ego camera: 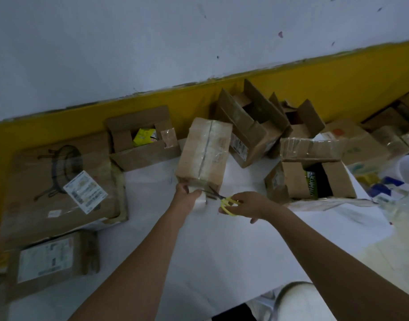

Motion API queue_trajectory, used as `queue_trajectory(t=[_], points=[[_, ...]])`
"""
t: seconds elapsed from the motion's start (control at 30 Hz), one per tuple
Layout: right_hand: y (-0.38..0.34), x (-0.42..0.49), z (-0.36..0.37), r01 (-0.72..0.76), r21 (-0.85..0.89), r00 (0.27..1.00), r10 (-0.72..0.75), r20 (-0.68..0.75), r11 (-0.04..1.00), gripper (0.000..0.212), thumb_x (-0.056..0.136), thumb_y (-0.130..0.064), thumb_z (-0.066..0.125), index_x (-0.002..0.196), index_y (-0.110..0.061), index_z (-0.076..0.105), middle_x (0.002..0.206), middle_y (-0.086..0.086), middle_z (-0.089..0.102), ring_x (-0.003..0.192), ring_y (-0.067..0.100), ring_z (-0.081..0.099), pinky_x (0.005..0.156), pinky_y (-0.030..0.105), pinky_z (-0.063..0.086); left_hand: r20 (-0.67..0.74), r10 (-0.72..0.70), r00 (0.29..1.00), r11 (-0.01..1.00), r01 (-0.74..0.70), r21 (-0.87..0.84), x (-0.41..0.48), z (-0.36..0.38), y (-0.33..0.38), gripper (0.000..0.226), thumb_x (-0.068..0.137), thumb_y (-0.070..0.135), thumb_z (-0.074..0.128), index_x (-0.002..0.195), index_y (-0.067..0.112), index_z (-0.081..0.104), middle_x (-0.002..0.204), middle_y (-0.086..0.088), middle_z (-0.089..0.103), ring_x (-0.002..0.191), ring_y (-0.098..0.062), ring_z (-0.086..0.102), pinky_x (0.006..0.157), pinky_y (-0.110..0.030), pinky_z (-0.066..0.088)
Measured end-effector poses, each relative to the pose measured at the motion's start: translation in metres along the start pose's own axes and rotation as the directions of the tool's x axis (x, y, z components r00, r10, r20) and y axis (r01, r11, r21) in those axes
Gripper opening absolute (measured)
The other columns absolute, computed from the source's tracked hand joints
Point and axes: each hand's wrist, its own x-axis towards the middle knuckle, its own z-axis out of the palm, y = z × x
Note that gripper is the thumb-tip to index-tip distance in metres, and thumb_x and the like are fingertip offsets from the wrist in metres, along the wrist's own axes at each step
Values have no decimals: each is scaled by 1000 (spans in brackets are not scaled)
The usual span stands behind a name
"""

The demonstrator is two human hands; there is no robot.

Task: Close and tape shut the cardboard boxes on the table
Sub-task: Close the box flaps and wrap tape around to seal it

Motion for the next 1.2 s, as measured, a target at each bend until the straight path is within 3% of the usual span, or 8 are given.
queue_trajectory(t=[0.13,0.23,0.37,0.53,0.67,0.93,1.07,1.2], points=[[-5,9,-6,-18,-63,994,24,110,998,73,75,-71,66,129,-23,59,127,-1,53,107,20,56,73,31,61,98,-59,993,997,54,50,0,-6,-4,57,73,38,77,120,22,49,116,-11,65,105,-30,65,95,-49,52],[-12,17,-4,-14,-92,984,30,175,996,72,75,-72,65,129,-25,60,126,-3,53,110,19,54,75,32,62,124,-63,990,993,51,103,-11,-14,0,10,89,17,70,95,19,62,82,-11,71,68,-21,70,62,-30,58],[-21,24,-1,5,-32,973,3,230,999,68,80,-73,59,129,-26,61,128,-6,52,115,20,51,78,35,61,134,-40,990,993,25,115,-12,-19,1,28,95,16,63,122,15,56,82,3,64,47,3,63,41,-12,43],[-25,40,-2,34,-46,987,-26,160,998,66,84,-68,59,127,-19,64,121,1,58,102,21,58,64,27,60,165,-50,985,995,35,94,-6,-17,12,36,96,16,61,130,8,53,84,2,64,47,2,63,43,-14,45],[-23,43,-8,179,-150,980,-163,110,972,26,97,-36,54,101,-22,76,87,6,69,76,15,61,68,33,61,158,-71,985,996,62,62,-8,-22,10,36,95,15,63,128,5,54,88,-3,68,53,-5,68,47,-17,49],[-18,14,-2,148,-429,988,-117,98,891,29,95,-46,50,100,-31,74,90,-7,71,58,8,68,72,28,55,129,-149,980,976,124,182,-32,-32,13,16,92,8,61,107,2,58,85,-16,74,57,-25,69,65,-37,60],[-12,-2,27,50,-666,998,-7,66,745,37,87,-49,59,97,-16,71,80,-2,70,64,14,65,65,23,50,26,-109,994,980,103,168,-44,-41,-7,4,93,7,59,92,4,61,76,-11,72,49,-14,67,51,-21,55],[1,3,74,-51,-637,997,76,11,769,26,92,-25,59,111,-9,64,103,6,63,92,25,64,80,31,51,-20,-112,994,987,113,110,-49,-49,-42,7,86,20,69,82,14,70,90,-12,74,78,-30,70,74,-43,59]])
